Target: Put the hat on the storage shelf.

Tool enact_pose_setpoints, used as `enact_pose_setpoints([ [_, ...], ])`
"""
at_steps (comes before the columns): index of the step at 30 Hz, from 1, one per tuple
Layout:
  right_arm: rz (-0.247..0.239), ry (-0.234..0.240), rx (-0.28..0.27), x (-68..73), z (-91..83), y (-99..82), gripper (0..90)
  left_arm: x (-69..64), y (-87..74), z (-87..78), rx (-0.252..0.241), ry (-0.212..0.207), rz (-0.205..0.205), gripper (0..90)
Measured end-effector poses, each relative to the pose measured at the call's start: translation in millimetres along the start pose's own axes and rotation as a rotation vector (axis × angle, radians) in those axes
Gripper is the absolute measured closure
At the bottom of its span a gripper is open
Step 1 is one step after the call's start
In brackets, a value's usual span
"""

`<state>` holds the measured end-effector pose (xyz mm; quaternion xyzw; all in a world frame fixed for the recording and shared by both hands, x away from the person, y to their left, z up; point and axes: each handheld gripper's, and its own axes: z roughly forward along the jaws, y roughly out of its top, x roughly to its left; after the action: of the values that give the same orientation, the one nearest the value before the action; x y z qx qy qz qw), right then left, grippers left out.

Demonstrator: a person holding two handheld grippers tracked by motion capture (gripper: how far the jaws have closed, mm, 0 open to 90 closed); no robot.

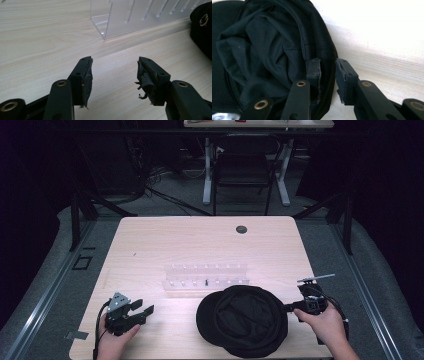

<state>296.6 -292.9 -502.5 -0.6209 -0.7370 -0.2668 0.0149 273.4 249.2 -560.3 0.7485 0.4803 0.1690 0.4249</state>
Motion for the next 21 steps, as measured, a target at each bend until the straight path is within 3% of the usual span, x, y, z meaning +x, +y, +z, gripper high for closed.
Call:
enact_pose_setpoints([
  [9, -0.033, -0.009, 0.096, 1.1, 3.6, 6.8, 75.4, -0.2, 0.0, 0.7, 0.0, 0.001, 0.0, 45.6],
  [14, -0.022, -0.004, 0.131, 0.6, 6.7, 9.0, 75.5, -0.2, 0.0, 0.6, 0.001, 0.0, 0.0, 45.7],
  [15, -0.014, 0.001, 0.116, 0.9, 8.4, 8.4, 75.6, -0.2, 0.0, 0.7, 0.002, 0.0, 0.001, 45.6],
  [16, -0.026, 0.003, 0.152, 0.2, 7.5, 10.0, 75.8, -0.2, 0.0, 0.7, 0.002, 0.0, 0.0, 45.6],
  [19, -0.029, 0.0, 0.17, 0.6, 10.6, 11.0, 76.7, -0.2, 0.1, 0.8, 0.001, -0.001, 0.0, 45.6],
  [21, -0.015, 0.006, 0.162, 1.5, 13.8, 11.2, 77.4, -0.3, 0.1, 0.9, 0.002, -0.002, 0.0, 45.6],
])
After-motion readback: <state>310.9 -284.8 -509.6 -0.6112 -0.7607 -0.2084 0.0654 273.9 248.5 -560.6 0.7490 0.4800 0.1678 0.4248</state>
